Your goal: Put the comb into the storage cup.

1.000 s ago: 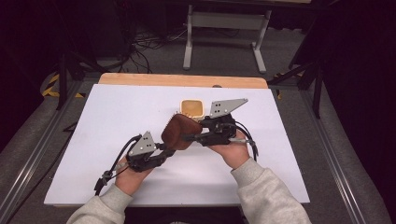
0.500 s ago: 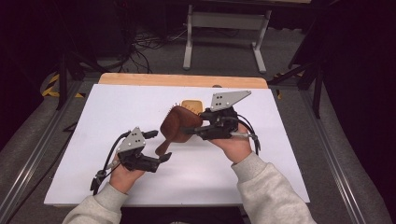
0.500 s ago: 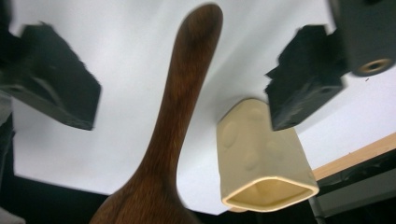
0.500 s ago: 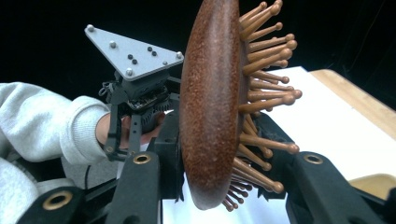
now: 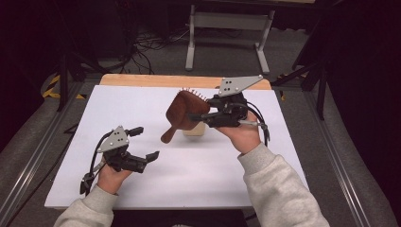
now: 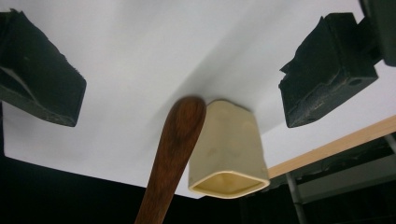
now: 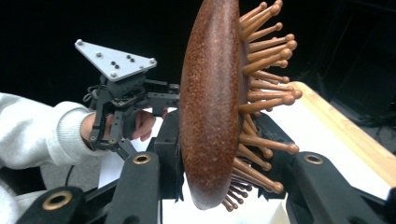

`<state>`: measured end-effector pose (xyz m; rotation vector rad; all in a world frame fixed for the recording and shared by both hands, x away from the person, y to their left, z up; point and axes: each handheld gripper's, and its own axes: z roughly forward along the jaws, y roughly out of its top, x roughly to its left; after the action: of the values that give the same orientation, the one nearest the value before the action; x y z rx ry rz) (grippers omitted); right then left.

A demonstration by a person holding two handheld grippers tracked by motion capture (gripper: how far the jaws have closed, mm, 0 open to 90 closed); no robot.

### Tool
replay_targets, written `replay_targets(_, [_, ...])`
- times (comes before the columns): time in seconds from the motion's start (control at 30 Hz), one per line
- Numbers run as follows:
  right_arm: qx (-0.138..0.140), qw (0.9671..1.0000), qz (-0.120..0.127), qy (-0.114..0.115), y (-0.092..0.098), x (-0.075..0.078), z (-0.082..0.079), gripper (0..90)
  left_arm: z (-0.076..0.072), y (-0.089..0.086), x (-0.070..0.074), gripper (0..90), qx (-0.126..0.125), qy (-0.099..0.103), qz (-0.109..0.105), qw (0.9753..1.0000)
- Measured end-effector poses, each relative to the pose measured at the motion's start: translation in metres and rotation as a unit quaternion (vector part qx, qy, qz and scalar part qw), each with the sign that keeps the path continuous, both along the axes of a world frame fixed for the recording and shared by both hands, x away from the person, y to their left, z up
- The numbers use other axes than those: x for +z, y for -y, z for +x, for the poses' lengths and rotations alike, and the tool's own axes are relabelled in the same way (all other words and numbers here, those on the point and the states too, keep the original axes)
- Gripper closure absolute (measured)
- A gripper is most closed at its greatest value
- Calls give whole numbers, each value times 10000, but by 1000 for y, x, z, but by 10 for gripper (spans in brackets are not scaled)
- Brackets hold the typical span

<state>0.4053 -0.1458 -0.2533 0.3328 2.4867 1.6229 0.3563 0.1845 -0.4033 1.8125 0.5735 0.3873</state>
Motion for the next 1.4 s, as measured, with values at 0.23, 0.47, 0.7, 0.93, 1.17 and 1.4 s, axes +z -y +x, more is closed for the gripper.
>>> replay_targets(0.23, [-231, 9997, -6, 95, 6, 14, 6, 601, 4, -13, -7, 13, 192, 15, -74, 9998])
replay_targets(0.47, [-566, 9982, -19, 202, 13, 23, 13, 601, 5, -21, -10, 11, 337, -25, -127, 9993])
replay_targets(0.7, [-791, 9965, -55, 269, 17, 30, 18, 600, 6, -23, -12, 10, 353, -15, -131, 9993])
replay_targets(0.93, [-1041, 9940, -50, 334, 22, 34, 22, 600, 5, -24, -12, 10, 361, -32, -144, 9992])
replay_targets(1.17, [-1353, 9897, -136, 458, 29, 34, 26, 600, 5, -27, -12, 8, 399, 7, -142, 9991])
replay_targets(1.4, [-1601, 9858, -182, 468, 34, 32, 31, 599, 5, -27, -12, 6, 413, -22, -134, 9991])
